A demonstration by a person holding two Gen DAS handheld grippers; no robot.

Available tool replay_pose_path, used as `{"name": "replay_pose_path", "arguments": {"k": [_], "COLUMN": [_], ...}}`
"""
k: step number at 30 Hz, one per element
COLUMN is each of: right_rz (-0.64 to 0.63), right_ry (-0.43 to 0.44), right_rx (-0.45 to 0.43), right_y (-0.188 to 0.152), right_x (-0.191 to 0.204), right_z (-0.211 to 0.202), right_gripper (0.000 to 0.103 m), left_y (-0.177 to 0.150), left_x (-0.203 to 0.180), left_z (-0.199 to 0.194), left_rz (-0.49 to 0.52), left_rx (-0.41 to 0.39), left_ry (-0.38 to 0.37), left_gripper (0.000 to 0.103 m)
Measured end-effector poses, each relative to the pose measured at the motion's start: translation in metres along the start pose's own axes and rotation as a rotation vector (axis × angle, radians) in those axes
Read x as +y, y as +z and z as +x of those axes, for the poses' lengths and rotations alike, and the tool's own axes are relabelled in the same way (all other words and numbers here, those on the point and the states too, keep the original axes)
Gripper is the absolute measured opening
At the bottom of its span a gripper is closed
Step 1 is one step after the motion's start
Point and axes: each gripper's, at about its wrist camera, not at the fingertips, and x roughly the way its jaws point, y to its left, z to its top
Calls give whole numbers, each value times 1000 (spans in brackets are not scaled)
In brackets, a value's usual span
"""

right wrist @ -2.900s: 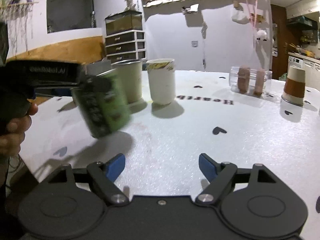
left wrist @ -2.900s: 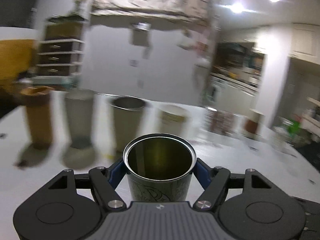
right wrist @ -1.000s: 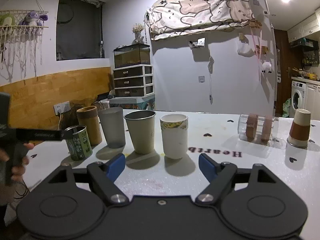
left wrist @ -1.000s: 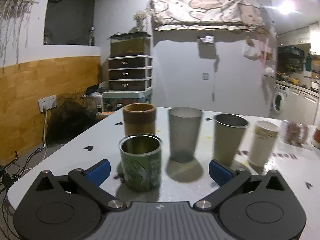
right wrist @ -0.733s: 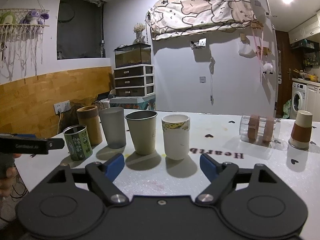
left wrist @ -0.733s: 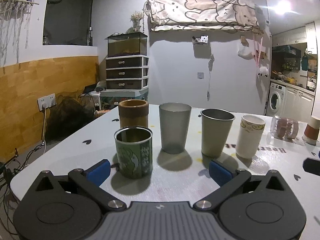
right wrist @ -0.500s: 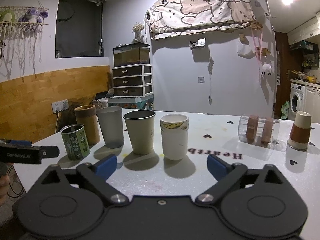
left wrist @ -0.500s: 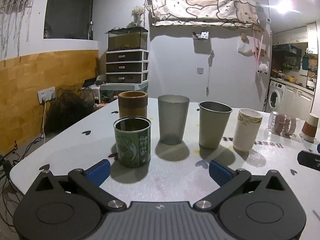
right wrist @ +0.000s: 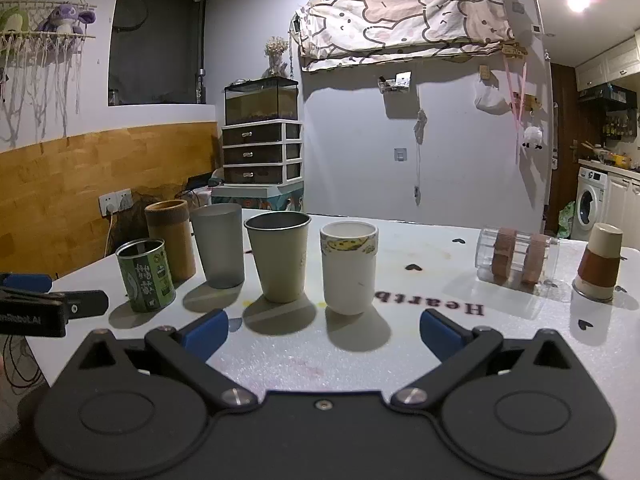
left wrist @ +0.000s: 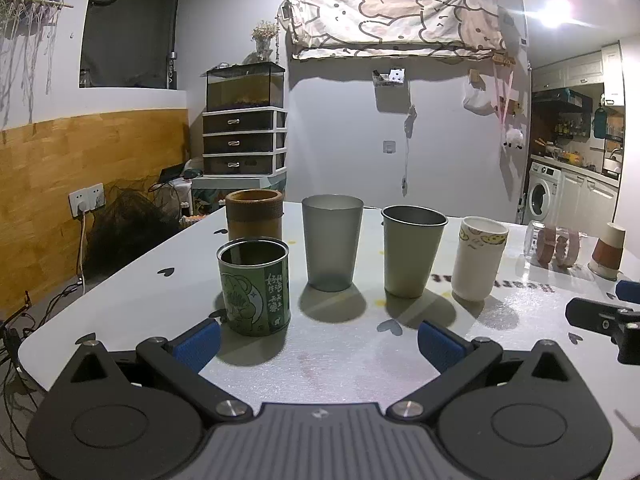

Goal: Flip cup upright

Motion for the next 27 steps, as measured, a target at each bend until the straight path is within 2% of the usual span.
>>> {"name": "replay_pose_path", "arguments": {"k": [27], "right_rz": [-4], "right_ry": [0], "right_rx": [4], "right_y": [0], "right_x": [0], "right_z": [0], "right_gripper": [103], "left_y": [0], "left_x": [0], "left_z": [1], "left_rz": [-4], "left_rx": [3], "left_ry": [-1], "left_gripper": [103]}}
